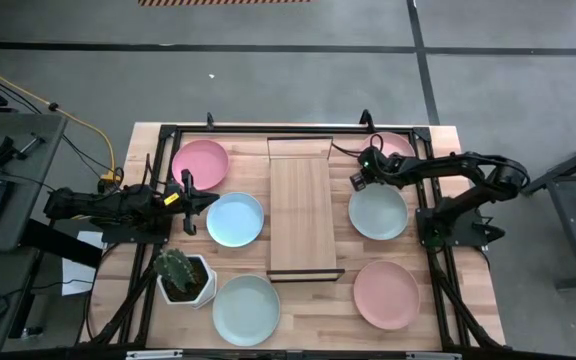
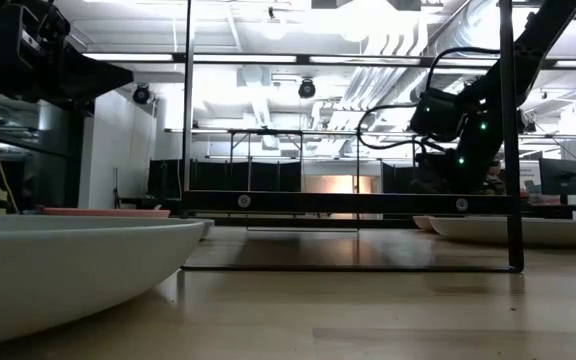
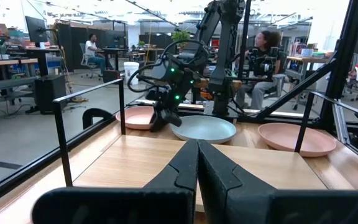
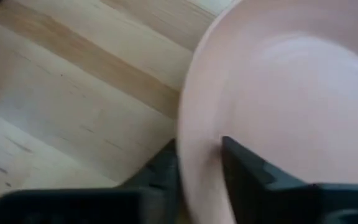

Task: Place and stack plates onto a shelf
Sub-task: Put the top light pink plate on the shelf

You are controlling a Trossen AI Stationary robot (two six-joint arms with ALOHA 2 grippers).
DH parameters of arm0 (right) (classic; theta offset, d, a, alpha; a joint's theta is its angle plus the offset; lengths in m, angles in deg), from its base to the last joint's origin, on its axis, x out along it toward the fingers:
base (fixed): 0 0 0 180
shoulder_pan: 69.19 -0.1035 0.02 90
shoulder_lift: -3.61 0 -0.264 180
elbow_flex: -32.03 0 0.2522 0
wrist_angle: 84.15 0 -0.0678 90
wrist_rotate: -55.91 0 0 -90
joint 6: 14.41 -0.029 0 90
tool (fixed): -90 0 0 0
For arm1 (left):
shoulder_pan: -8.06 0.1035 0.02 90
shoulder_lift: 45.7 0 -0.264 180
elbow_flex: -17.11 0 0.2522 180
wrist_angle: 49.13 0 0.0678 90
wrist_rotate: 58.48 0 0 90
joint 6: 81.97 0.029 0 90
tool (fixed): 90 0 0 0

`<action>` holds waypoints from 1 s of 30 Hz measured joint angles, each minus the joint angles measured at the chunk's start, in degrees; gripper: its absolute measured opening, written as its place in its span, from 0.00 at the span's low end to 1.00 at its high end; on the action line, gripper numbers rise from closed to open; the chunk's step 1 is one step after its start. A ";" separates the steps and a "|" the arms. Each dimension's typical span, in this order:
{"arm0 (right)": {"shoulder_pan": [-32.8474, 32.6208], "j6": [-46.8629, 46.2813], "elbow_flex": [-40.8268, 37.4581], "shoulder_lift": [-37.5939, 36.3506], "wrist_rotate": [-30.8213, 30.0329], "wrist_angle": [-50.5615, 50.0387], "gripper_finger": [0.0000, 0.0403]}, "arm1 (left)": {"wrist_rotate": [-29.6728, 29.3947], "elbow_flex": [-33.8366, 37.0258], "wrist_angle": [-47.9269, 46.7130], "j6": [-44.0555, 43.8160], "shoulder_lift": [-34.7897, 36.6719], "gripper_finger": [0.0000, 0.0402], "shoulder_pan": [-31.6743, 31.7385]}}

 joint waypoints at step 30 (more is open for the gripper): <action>-15.50 -4.57 -0.14 -35.49 -2.73 -18.49 0.00 | 0.00 0.00 -0.02 0.01 0.02 0.00 -0.01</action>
